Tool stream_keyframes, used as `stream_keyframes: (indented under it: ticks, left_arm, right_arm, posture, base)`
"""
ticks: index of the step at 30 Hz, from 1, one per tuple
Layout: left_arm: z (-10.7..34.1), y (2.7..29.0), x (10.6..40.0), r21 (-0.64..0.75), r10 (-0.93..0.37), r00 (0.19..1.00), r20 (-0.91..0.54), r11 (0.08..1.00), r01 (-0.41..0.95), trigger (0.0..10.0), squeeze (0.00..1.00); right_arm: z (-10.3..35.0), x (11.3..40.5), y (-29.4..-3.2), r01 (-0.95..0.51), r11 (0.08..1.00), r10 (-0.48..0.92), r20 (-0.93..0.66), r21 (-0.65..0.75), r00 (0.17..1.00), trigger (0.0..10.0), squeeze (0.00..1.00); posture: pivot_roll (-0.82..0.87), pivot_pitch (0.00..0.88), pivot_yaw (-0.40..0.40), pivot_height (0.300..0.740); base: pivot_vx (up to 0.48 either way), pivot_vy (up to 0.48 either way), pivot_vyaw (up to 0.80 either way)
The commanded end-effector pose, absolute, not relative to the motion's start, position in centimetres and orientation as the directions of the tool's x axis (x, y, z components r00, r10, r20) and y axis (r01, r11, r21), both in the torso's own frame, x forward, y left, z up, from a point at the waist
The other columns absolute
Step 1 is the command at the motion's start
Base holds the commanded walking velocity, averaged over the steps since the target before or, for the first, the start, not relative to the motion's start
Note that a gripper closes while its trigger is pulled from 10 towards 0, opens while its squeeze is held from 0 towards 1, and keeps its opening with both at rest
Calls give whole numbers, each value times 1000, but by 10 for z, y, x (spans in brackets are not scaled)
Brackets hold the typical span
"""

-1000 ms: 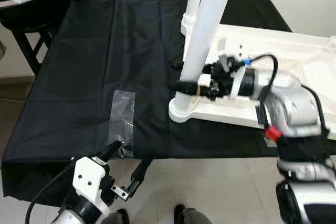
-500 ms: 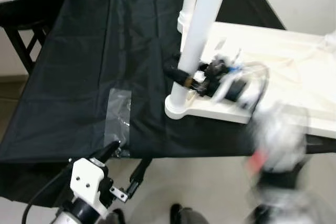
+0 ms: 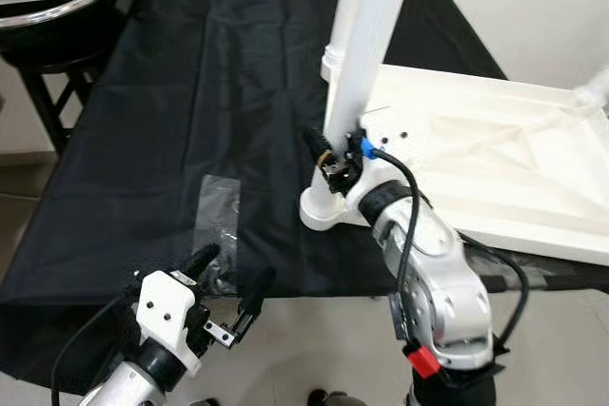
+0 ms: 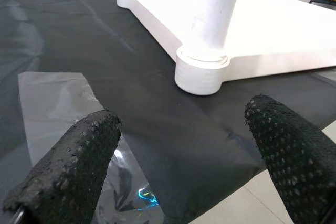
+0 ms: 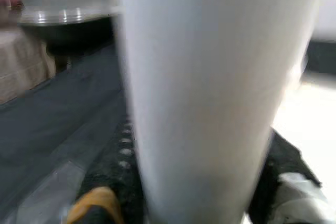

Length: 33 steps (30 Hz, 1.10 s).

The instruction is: Building children table

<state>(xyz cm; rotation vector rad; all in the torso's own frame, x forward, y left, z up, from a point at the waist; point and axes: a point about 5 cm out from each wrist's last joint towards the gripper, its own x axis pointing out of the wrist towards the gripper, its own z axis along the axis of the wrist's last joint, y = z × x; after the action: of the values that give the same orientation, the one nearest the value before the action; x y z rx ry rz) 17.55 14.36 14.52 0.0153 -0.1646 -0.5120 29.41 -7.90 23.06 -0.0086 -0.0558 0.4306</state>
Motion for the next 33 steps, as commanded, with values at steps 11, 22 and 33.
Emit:
stream_keyframes:
  ticks: [11,22,33]
  left_arm:
    - [138,148,175,51,-471,873,124,882,469,10000,0]
    - [134,188,197,-104,-118,991,69,987,125,10000,0]
    - [123,172,192,-189,-178,983,47,965,183,10000,0]
  right_arm:
    - [224,278,-112,-609,793,606,67,21,792,10000,1000]
    - [168,217,-134,-641,767,639,-140,36,756,10000,706]
    - [149,234,-120,-690,723,689,-108,31,717,10000,0]
  posture:
    - [18,226,-56,740]
    - [-24,187,-23,740]
    - [26,112,-27,740]
  base:
    - [0,0,0]
    - [0,0,0]
    - [0,-349,0]
